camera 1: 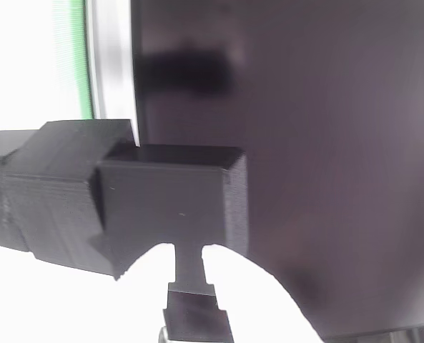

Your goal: Stack 3 Blocks on the chosen place.

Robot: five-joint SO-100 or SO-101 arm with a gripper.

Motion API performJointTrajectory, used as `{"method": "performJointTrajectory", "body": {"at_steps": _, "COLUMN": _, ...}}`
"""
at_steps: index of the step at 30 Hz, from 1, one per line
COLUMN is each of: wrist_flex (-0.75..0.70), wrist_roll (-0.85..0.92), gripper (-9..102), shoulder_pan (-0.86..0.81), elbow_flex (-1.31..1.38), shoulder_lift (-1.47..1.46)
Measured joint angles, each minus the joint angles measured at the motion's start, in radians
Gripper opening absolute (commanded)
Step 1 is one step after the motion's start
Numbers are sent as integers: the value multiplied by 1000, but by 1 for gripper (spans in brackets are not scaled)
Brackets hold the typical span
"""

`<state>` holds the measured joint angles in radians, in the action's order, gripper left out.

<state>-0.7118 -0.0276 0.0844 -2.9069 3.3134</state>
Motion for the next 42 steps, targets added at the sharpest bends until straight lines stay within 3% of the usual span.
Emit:
{"method": "performJointTrajectory", "body": {"at_steps": 14, "wrist_flex": -127, "wrist_roll": -143, "gripper": 0, "shoulder_pan": -6, "elbow_flex": -166, "shoulder_lift": 112}}
{"method": "performJointTrajectory", "body": {"at_steps": 29, "wrist_flex": -121, "wrist_roll": -149, "gripper": 0, "shoulder_pan": -43, "elbow_flex": -201, "shoulder_lift": 110}}
{"method": "performJointTrajectory", "body": {"at_steps": 31, "wrist_flex": -121, "wrist_roll": -149, "gripper": 4, "shoulder_pan": -54, "elbow_flex": -201, "shoulder_lift": 110}}
{"method": "performJointTrajectory", "body": {"at_steps": 42, "wrist_flex": -121, "wrist_roll": -149, "gripper": 0, "shoulder_pan": -109, "elbow_flex": -201, "shoulder_lift": 110}}
